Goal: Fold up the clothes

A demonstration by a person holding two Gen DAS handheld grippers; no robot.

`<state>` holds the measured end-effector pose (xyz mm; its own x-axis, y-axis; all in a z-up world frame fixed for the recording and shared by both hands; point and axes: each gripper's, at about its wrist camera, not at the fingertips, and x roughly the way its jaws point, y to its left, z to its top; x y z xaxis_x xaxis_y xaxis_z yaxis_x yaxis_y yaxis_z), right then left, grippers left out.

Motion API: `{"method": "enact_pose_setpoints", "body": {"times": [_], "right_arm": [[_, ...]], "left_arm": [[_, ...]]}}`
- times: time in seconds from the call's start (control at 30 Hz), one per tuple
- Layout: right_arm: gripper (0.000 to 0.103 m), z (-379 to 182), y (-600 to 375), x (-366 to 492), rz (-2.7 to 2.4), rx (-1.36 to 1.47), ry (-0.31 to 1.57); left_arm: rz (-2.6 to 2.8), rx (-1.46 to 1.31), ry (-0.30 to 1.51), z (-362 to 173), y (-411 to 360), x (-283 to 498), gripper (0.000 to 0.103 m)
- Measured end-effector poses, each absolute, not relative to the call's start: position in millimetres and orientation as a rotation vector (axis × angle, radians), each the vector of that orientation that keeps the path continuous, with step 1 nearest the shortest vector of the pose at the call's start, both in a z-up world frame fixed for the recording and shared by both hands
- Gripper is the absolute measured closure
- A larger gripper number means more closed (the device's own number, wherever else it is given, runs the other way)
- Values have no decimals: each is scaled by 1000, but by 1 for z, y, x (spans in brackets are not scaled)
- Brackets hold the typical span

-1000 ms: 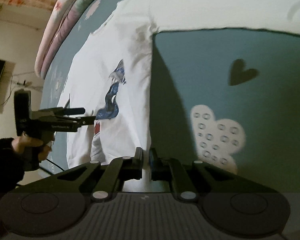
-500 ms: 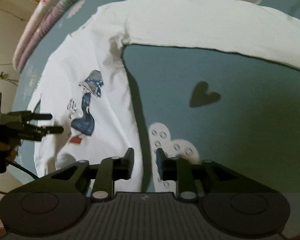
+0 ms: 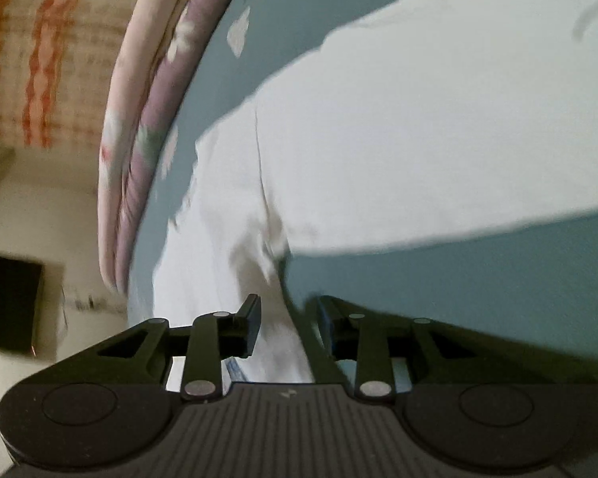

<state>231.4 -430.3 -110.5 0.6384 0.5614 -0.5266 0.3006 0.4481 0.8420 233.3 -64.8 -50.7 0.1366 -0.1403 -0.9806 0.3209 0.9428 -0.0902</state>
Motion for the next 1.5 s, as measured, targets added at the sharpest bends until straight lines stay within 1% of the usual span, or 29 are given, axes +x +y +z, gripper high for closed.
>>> {"method": "enact_pose_setpoints", "body": {"times": [0.1, 0.17, 0.23, 0.27, 0.4, 0.47, 0.57, 0.63, 0.67, 0.77, 0.9, 1.03, 1.2, 1.33, 1.5], "right_arm": [[64, -110, -426, 243, 128, 1159, 855], [66, -108, -423, 249, 84, 1151, 837], [78, -106, -421, 255, 41, 1128, 834], [88, -103, -422, 259, 23, 1101, 840], [89, -86, -427, 275, -36, 945, 837], [92, -75, -430, 284, -54, 853, 828], [87, -67, -433, 289, -17, 786, 860], [85, -63, -428, 283, 9, 724, 902], [83, -60, -426, 274, 15, 706, 916], [81, -58, -417, 242, 42, 661, 968], [74, -63, -402, 198, 82, 581, 1090], [74, -61, -399, 170, 98, 535, 1155], [73, -31, -386, 152, 178, 371, 1161], [73, -5, -360, 137, 391, 250, 1147], [73, 3, -306, 130, 679, 70, 1158]], "left_arm": [[-330, 137, 1397, -53, -61, 234, 13], [-328, 130, 1402, -55, -56, 236, 13], [-326, 124, 1405, -57, -52, 237, 13], [-325, 121, 1405, -57, -50, 238, 13], [-323, 112, 1399, -57, -42, 240, 13], [-319, 112, 1395, -58, -40, 228, 13], [-319, 110, 1391, -59, -35, 228, 13], [-317, 106, 1385, -61, -47, 229, 13], [-316, 105, 1382, -60, -51, 230, 13], [-316, 109, 1371, -56, -51, 229, 13], [-322, 135, 1373, -59, -52, 223, 13], [-308, 196, 1421, -63, -44, 212, 13], [-329, 244, 1401, -53, -44, 184, 13], [-382, 265, 1375, -38, -47, 155, 13], [-473, 187, 1403, -28, -61, 127, 13]]}}
